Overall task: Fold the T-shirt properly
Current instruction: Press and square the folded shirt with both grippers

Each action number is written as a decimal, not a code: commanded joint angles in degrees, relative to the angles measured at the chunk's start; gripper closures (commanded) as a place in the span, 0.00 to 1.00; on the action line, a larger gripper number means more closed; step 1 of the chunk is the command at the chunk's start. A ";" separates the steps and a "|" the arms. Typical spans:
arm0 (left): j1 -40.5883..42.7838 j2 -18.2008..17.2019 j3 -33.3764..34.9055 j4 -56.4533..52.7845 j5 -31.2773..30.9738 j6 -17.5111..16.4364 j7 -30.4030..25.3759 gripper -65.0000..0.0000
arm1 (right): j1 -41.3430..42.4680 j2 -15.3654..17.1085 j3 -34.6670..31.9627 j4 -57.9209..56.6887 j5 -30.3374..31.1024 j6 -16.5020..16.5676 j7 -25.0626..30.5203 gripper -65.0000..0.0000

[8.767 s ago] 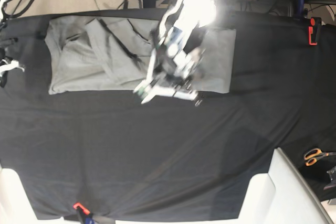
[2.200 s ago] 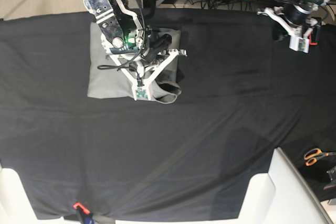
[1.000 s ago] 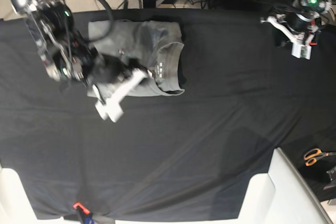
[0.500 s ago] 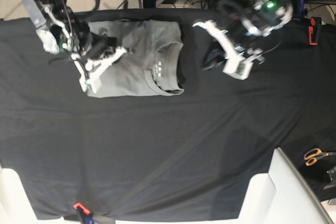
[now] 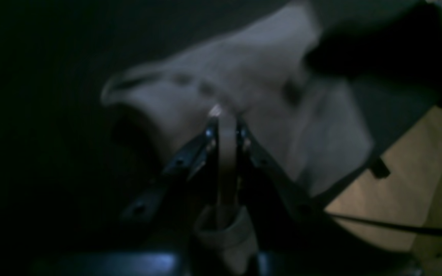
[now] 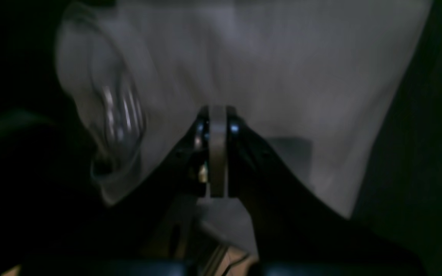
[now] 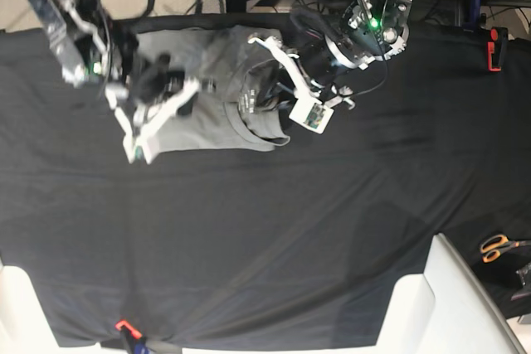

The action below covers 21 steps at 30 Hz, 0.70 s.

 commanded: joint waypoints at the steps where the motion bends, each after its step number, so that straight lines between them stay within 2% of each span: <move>1: -0.96 0.00 0.01 -0.54 -0.67 -0.34 -1.50 1.00 | 1.02 0.57 0.30 -0.43 0.05 -0.02 0.45 1.00; 14: -13.97 0.00 0.45 -16.28 -0.58 -0.34 -1.67 1.00 | 10.60 0.39 0.30 -13.26 0.05 -0.02 0.54 1.00; 19: -14.58 0.18 0.62 -16.63 -0.58 -0.34 -1.58 1.00 | 12.54 0.04 0.30 -21.00 0.05 -0.02 1.07 1.00; 21: -14.58 0.18 0.36 -17.16 -0.58 -0.34 -1.58 1.00 | 12.89 0.04 0.30 -23.46 0.05 0.07 3.35 1.00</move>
